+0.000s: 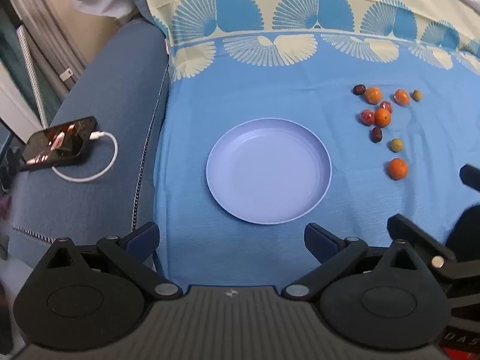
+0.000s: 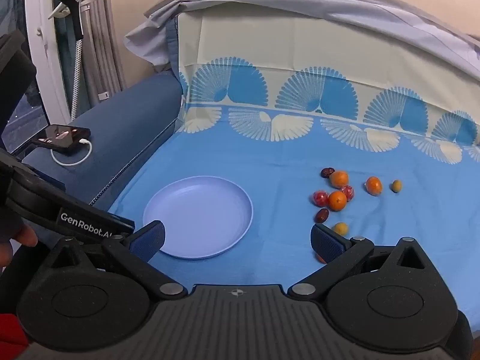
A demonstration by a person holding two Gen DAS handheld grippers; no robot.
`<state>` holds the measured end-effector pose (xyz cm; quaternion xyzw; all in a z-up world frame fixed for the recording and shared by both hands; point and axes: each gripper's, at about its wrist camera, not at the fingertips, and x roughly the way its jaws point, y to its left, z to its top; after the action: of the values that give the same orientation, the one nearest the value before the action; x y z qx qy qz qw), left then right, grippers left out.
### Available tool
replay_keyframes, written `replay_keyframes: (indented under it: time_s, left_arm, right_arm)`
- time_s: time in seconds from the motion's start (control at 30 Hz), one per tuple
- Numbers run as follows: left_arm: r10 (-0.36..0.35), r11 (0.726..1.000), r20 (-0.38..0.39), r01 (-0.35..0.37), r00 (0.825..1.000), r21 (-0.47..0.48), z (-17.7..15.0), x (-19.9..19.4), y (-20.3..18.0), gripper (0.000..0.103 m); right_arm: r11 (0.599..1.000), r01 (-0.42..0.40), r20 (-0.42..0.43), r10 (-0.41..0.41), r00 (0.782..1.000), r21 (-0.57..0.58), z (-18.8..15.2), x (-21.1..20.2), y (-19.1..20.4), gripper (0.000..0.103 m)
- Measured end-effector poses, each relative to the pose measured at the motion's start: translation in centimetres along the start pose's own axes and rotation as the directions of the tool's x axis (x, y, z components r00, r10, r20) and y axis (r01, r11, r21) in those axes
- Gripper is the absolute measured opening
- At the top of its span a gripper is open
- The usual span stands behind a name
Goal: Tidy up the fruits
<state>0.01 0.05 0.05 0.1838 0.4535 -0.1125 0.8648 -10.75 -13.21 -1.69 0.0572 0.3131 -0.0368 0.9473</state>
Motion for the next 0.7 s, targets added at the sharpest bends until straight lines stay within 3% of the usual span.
replay_keyframes:
  time_s: [0.23, 0.7]
  left_arm:
    - [0.022, 1.000, 0.028, -0.022, 0.999, -0.001, -1.1, -0.9, -0.4, 0.103]
    - [0.018, 0.999, 0.013, -0.017, 1.000, -0.033, -0.5, -1.5, 0.5, 0.103]
  right_arm:
    - [0.999, 0.014, -0.003, -0.014, 1.000, -0.047, 0.1, -0.5, 2.1, 0.103]
    - [1.000, 0.010, -0.009, -0.011, 1.000, -0.020, -0.2, -0.8, 1.3, 0.103]
